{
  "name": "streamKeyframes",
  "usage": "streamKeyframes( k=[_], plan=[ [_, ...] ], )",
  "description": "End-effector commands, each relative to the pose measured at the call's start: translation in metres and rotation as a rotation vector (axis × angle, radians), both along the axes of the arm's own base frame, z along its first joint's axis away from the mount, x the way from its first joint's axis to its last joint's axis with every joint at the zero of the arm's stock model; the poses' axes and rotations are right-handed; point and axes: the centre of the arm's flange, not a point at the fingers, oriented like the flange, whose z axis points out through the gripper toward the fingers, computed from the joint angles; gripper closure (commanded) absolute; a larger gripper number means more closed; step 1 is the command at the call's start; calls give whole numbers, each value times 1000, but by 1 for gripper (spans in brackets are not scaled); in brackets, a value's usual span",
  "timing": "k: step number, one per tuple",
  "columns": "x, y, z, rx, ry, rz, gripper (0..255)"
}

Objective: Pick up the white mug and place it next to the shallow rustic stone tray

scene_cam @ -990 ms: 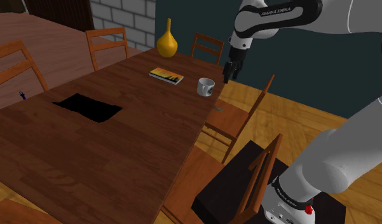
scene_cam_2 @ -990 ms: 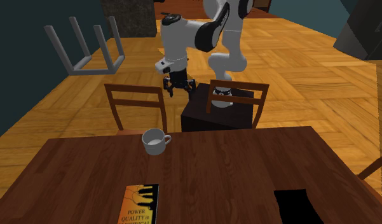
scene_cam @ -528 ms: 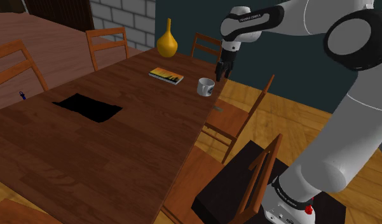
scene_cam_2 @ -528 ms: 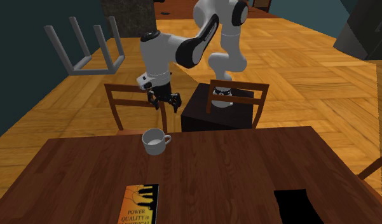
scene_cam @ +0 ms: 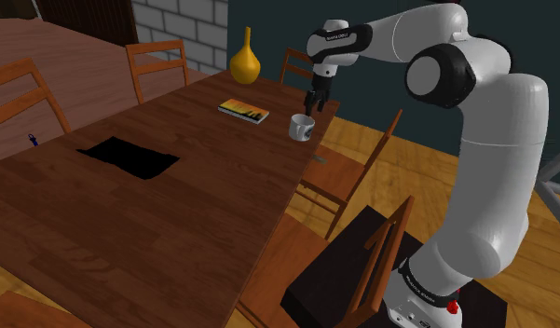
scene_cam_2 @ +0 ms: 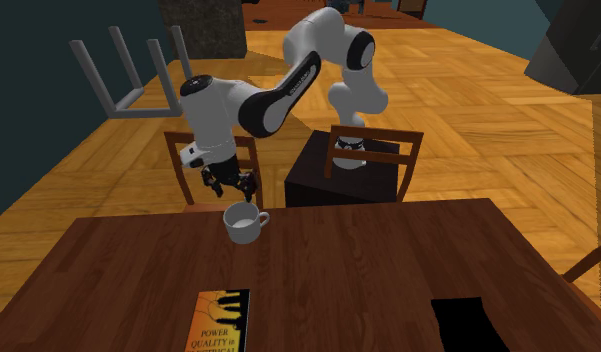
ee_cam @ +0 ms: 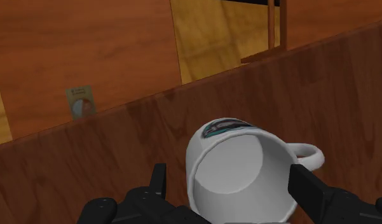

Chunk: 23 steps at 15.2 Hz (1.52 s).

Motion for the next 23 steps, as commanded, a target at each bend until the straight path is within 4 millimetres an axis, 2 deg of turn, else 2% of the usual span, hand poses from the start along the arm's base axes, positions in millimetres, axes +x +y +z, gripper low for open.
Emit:
streamKeyframes(
  k=[1,2,3,10,18,19,23],
  plan=[
    [18,-14,-10,2,-4,2,0],
    [28,-21,-15,3,-5,2,0],
    [29,-22,-15,3,-6,2,0],
    [27,-20,-55,3,-6,2,0],
    [27,-20,-55,3,-6,2,0],
    [27,-20,-55,3,-6,2,255],
    [27,-20,-55,3,-6,2,255]
  ],
)
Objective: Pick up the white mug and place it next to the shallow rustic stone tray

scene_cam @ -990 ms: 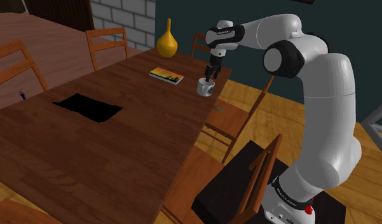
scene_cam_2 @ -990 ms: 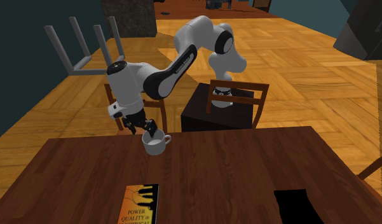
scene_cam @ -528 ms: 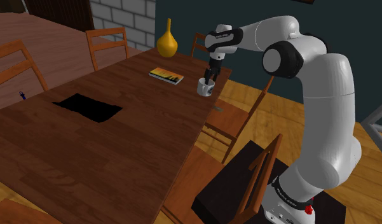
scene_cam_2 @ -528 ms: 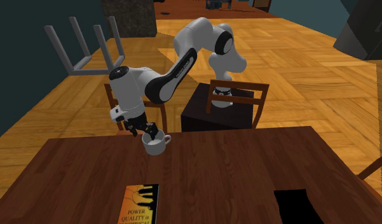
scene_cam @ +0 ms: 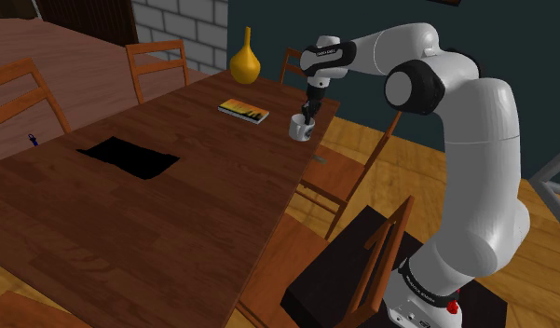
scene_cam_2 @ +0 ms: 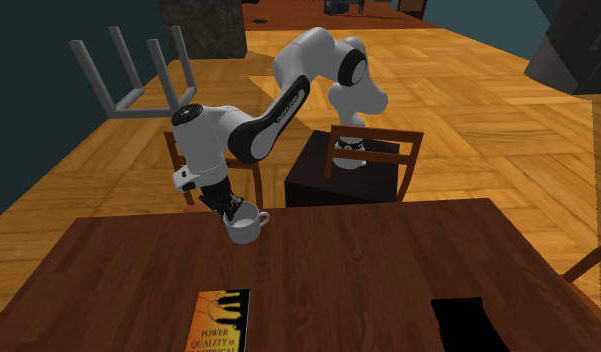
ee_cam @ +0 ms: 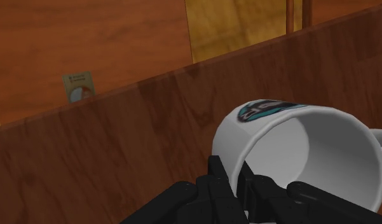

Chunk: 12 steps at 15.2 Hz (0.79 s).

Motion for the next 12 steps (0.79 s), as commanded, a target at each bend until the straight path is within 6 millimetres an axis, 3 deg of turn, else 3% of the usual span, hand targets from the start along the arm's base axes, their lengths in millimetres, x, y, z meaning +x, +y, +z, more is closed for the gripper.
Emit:
streamKeyframes(
  k=[1,5,12],
  plan=[
    [0,0,0,0,0,0,255],
    [0,0,0,0,0,0,255],
    [0,0,37,0,0,0,255]
  ],
)
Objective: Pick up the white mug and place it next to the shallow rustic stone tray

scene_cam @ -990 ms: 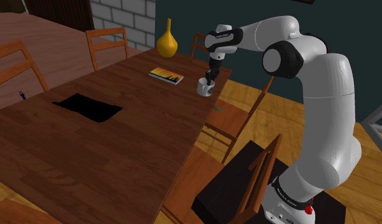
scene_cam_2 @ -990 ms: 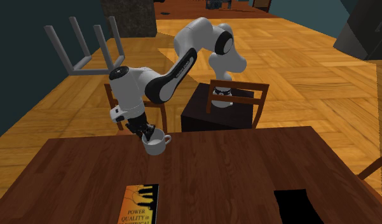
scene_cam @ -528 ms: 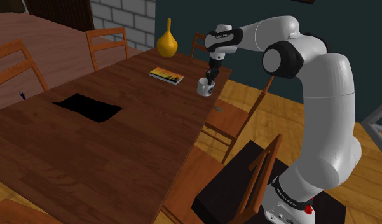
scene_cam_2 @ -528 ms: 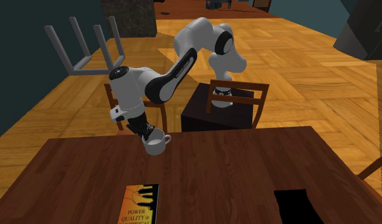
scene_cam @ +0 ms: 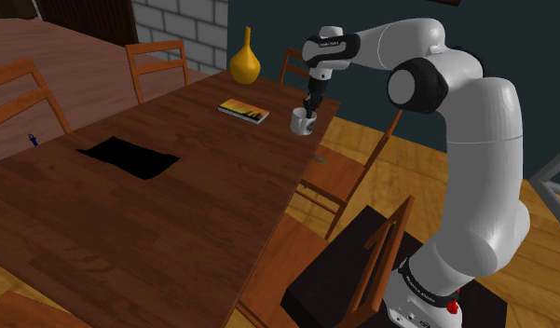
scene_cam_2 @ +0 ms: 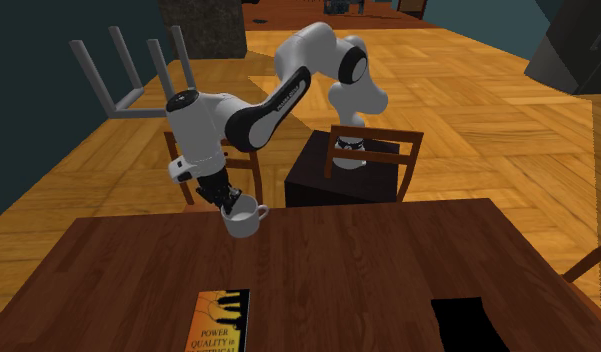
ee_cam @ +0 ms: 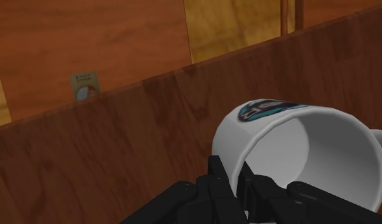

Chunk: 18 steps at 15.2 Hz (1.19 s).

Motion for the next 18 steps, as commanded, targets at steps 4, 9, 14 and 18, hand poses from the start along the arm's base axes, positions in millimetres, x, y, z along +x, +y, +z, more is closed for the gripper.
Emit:
streamKeyframes(
  k=[4,9,14,18],
  plan=[
    [-1,0,27,0,0,0,255],
    [-1,0,54,0,0,0,255],
    [-1,0,80,0,0,0,255],
    [-1,0,101,0,0,0,255]
  ],
)
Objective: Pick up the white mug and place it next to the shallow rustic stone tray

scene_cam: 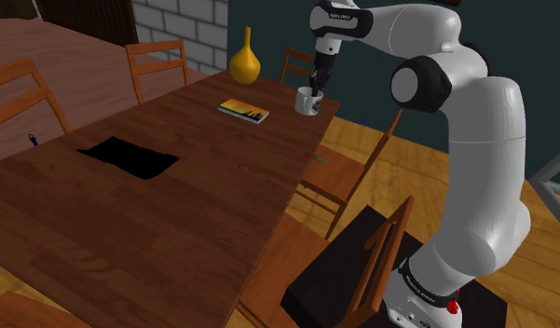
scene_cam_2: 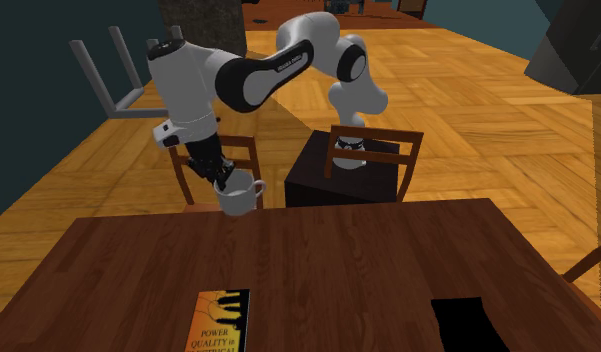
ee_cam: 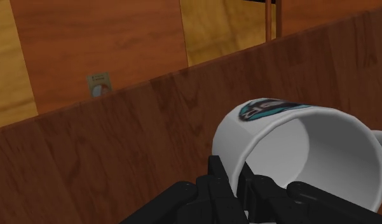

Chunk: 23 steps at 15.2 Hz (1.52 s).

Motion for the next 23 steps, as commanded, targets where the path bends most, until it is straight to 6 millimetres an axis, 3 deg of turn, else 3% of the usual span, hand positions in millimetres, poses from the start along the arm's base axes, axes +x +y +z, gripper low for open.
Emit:
streamKeyframes(
  k=[1,4,23],
  plan=[
    [0,0,11,0,0,0,255],
    [0,0,25,0,0,0,255],
    [7,250,26,0,0,0,255]
  ],
)
